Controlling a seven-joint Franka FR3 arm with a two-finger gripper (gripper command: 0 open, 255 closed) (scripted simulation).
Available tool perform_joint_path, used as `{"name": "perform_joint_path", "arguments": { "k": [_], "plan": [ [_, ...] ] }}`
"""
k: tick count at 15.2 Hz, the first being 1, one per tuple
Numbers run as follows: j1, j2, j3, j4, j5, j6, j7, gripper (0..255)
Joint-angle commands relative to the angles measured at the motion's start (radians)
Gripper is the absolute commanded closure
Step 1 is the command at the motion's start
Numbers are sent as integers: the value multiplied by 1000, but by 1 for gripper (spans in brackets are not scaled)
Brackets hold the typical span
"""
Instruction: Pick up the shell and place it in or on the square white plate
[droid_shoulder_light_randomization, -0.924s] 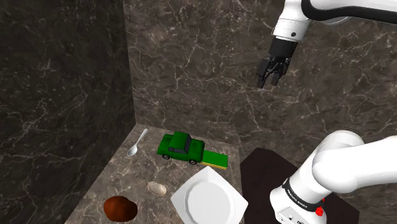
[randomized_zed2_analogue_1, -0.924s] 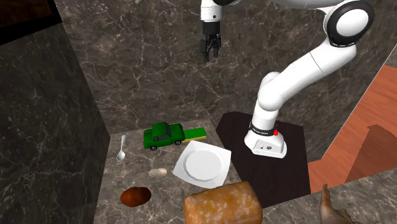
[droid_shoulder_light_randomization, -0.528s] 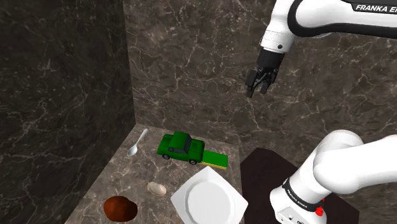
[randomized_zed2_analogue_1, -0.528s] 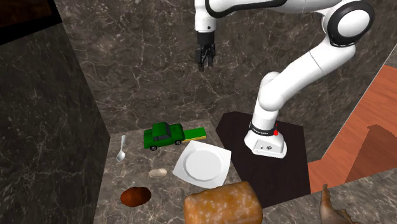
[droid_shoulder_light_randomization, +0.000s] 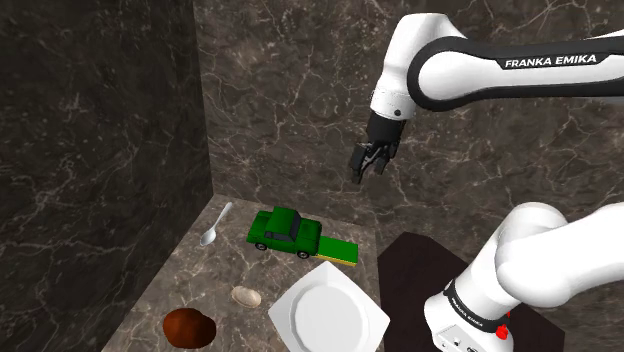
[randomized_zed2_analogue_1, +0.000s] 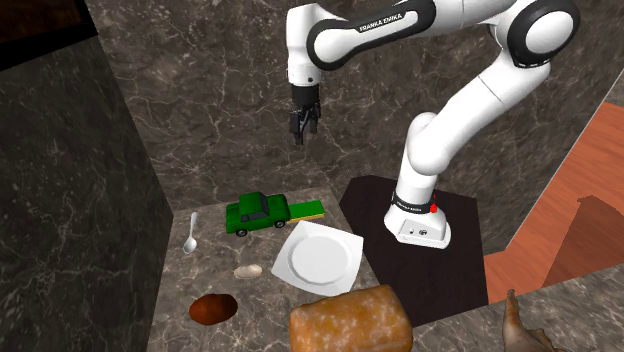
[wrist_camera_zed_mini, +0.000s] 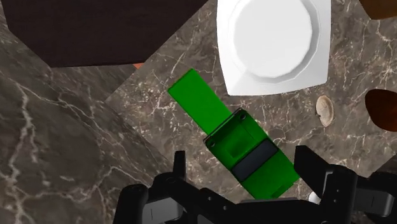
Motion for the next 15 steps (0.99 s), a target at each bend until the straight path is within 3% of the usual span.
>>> {"name": "perform_joint_path", "arguments": {
  "k": [1,9,15],
  "plan": [
    [21,34,31,-18,19,62,16,0],
    [88,240,155,-41,63,325,77,0],
    [118,442,247,-4,37,512,149,0]
  ]
}}
